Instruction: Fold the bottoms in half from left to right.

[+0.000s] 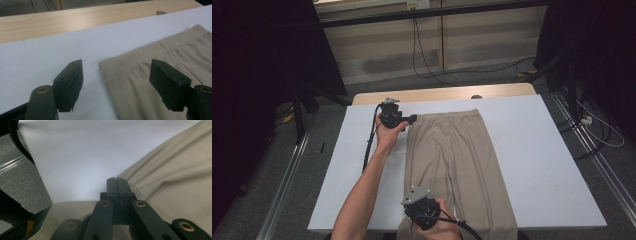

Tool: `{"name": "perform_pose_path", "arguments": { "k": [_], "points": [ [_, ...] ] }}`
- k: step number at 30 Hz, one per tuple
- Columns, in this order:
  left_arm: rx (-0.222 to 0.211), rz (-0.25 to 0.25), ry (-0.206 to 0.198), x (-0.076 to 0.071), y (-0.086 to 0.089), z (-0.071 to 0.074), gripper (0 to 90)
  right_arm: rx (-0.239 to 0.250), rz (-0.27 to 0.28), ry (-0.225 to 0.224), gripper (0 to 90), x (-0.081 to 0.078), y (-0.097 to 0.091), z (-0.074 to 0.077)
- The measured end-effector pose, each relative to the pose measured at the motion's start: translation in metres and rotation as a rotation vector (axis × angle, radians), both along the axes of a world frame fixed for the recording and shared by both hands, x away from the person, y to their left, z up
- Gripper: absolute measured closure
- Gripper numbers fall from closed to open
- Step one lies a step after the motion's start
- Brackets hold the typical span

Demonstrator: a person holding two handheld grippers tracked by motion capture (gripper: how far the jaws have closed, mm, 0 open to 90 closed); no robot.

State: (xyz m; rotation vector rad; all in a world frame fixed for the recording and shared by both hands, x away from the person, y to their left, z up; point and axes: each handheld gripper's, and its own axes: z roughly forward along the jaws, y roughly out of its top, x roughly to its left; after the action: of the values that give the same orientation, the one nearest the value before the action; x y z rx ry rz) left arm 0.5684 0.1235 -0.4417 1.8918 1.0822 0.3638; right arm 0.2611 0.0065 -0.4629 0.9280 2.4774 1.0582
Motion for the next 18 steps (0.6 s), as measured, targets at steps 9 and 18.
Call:
{"name": "perform_pose_path", "arguments": {
  "k": [9, 18],
  "points": [
    [0.076, 0.009, 0.098, 0.014, 0.001, -0.016, 54.5, 0.003, 0.017, 0.016, 90.0, 0.003, -0.002, 0.000],
    [0.087, 0.009, 0.107, 0.020, -0.007, -0.016, 61.3, 0.001, 0.015, 0.010, 90.0, 0.002, -0.002, 0.000]
  ]
}}
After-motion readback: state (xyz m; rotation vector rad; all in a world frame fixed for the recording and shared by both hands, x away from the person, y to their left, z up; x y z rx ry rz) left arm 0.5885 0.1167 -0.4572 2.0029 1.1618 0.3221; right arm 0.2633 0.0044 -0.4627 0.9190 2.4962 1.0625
